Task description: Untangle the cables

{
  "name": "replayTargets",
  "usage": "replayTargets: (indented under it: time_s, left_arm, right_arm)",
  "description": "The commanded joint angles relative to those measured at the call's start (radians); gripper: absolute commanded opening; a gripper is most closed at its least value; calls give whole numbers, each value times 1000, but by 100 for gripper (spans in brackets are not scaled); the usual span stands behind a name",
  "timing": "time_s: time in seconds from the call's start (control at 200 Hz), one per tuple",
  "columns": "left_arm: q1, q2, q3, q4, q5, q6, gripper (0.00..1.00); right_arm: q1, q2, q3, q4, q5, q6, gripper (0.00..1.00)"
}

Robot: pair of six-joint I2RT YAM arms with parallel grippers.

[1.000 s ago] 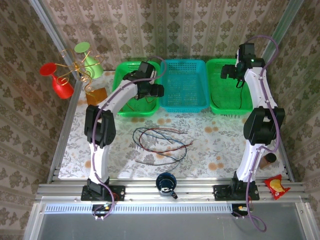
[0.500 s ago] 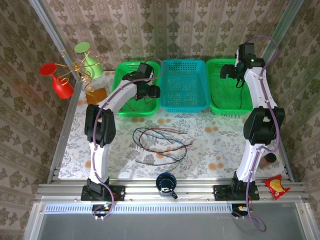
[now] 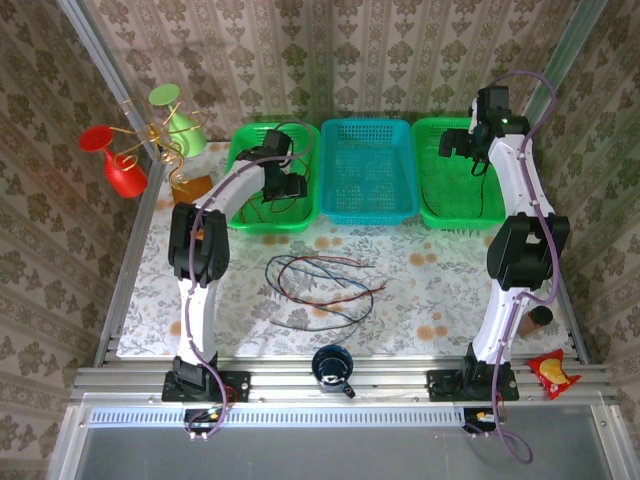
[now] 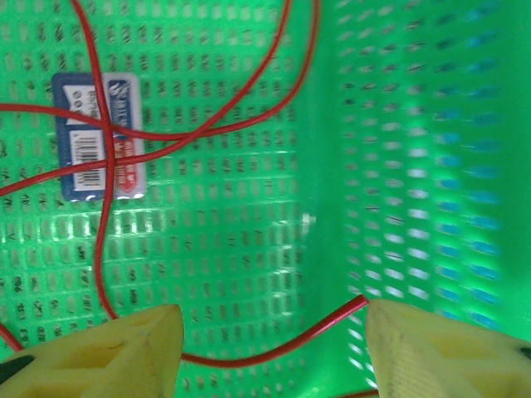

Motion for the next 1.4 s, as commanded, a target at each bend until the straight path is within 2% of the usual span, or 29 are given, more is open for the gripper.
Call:
replayTargets:
  time_s: [0.0, 0.245, 0.495, 0.62, 0.64, 0.85, 1.11, 1.225, 1.395]
  left_arm:
    - [3, -8, 29, -19, 32, -2, 62]
    - [-14, -135, -20, 6, 11, 28, 78]
    - [-29, -317, -116, 14, -9, 39, 79]
    - [-55, -431, -213, 21, -45, 57, 78]
    - [-89, -452, -230, 24, -53, 62, 78]
    - [-217, -590, -444, 57, -73, 74, 76]
    - [-446, -602, -683, 239, -34, 164, 71]
    - [-525, -558, -729, 293, -12, 165, 69]
    - [-600, -457, -710, 314, -13, 166, 67]
  right_arm:
    - [0, -48, -3, 4, -27, 22, 100]
    - [45, -194, -49, -24, -51, 38, 100]
    - [120, -383, -214, -26, -35, 51, 100]
    - [207, -504, -376, -21, -47, 107, 99]
    - [221, -528, -409, -19, -48, 122, 99]
    - [350, -709, -729, 72, -66, 264, 95]
    - [365, -870, -984, 171, -94, 452, 96]
    - [365, -933, -1040, 200, -82, 478, 96]
    - [356, -949, -1027, 184, -69, 444, 97]
